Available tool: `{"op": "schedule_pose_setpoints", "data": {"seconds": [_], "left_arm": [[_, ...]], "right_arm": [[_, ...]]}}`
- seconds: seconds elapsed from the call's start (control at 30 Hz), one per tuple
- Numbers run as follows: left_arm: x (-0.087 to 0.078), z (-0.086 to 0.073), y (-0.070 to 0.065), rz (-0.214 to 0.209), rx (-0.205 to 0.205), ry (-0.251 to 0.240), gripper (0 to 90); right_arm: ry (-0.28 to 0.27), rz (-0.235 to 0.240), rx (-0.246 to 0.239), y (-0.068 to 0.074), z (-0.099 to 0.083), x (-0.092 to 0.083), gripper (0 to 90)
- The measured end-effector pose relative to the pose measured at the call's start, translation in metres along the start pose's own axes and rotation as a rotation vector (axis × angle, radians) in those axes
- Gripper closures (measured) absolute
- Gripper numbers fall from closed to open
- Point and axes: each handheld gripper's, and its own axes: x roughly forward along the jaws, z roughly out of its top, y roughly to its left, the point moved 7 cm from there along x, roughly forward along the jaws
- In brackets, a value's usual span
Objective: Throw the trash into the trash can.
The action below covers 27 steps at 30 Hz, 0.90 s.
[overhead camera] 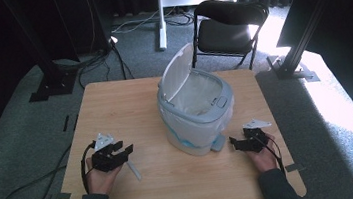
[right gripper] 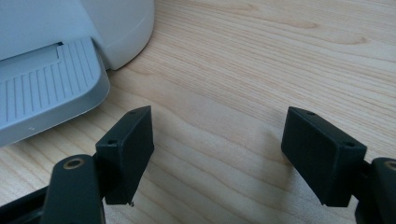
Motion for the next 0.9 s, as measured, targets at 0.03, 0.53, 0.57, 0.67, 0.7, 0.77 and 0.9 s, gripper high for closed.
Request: {"op": "schedule_pose_setpoints", "data": {"seconds": [0.03, 0.53, 0.57, 0.67, 0.7, 0.77, 0.9], "left_arm": [[0.001, -0.002, 0.0, 0.002, -0.001, 0.002, 51.0], [0.011, -0.019, 0.001, 0.082, 0.028, 0.063, 43.6], [0.011, -0.02, 0.002, 0.087, 0.029, 0.065, 43.5], [0.013, -0.022, 0.004, 0.103, 0.019, 0.071, 40.2], [0.013, -0.024, 0.005, 0.11, 0.015, 0.075, 39.7], [0.013, -0.025, 0.007, 0.122, 0.013, 0.082, 38.2], [0.016, -0.028, 0.008, 0.139, 0.011, 0.097, 34.1]], "right_arm": [[0.0, 0.0, 0.0, 0.0, 0.0, 0.0, 24.5], [0.0, 0.0, 0.001, 0.0, 0.0, 0.0, 24.5], [0.0, 0.0, 0.0, 0.0, 0.0, 0.0, 24.5], [0.0, 0.0, 0.001, 0.0, 0.0, 0.0, 24.5], [0.0, 0.0, 0.001, 0.0, 0.0, 0.0, 24.4], [0.0, 0.0, 0.001, 0.0, 0.0, 0.0, 24.5], [0.0, 0.0, 0.001, 0.0, 0.0, 0.0, 24.4]]}}
